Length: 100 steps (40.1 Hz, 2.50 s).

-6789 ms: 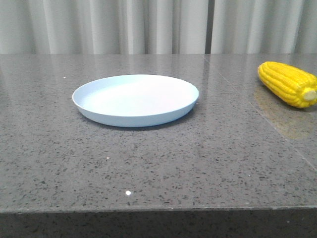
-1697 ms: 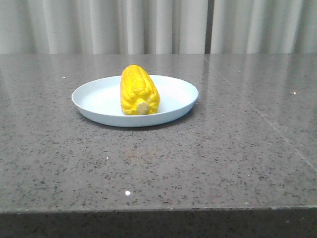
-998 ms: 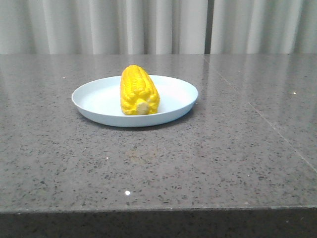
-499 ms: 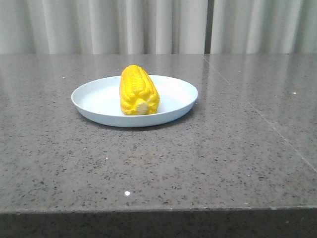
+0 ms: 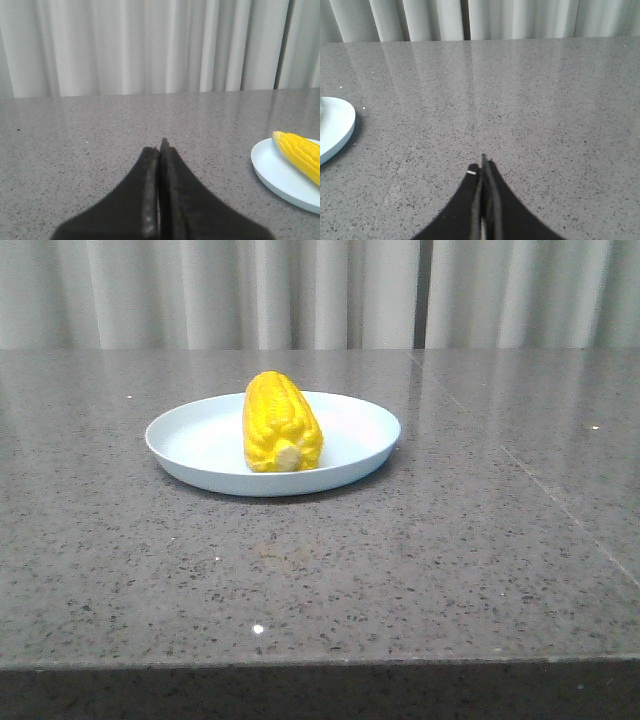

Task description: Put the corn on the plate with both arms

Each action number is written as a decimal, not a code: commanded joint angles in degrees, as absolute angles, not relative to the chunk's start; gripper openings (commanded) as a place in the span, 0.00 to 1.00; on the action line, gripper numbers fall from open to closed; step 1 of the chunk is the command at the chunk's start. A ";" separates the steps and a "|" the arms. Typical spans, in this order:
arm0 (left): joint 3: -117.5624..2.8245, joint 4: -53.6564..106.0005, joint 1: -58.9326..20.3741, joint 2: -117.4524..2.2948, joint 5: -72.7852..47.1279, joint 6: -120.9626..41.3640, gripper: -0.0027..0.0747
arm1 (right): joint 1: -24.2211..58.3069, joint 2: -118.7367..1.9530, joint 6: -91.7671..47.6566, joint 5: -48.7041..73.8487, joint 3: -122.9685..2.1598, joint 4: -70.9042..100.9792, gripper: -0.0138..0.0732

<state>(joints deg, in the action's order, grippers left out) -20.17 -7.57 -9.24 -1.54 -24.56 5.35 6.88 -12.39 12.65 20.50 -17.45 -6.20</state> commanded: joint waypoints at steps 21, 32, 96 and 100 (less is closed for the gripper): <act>-7.71 4.79 0.31 1.55 -9.99 -7.12 0.01 | 6.47 -12.84 12.02 15.65 -19.01 -7.12 0.08; 0.49 4.79 0.33 1.55 -2.86 -2.53 0.01 | 6.47 -12.84 12.02 15.70 -19.01 -7.12 0.08; 0.49 4.71 0.33 1.55 -2.36 -2.53 0.01 | -0.83 -2.01 3.82 4.25 -0.27 -0.46 0.08; 0.49 4.71 0.33 1.55 -2.46 -2.53 0.01 | -0.83 0.49 3.82 7.24 1.25 -0.35 0.08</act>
<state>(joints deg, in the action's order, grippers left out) 0.30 4.23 0.16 0.24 -7.57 -3.07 -0.48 -0.67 4.47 10.60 1.22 -0.55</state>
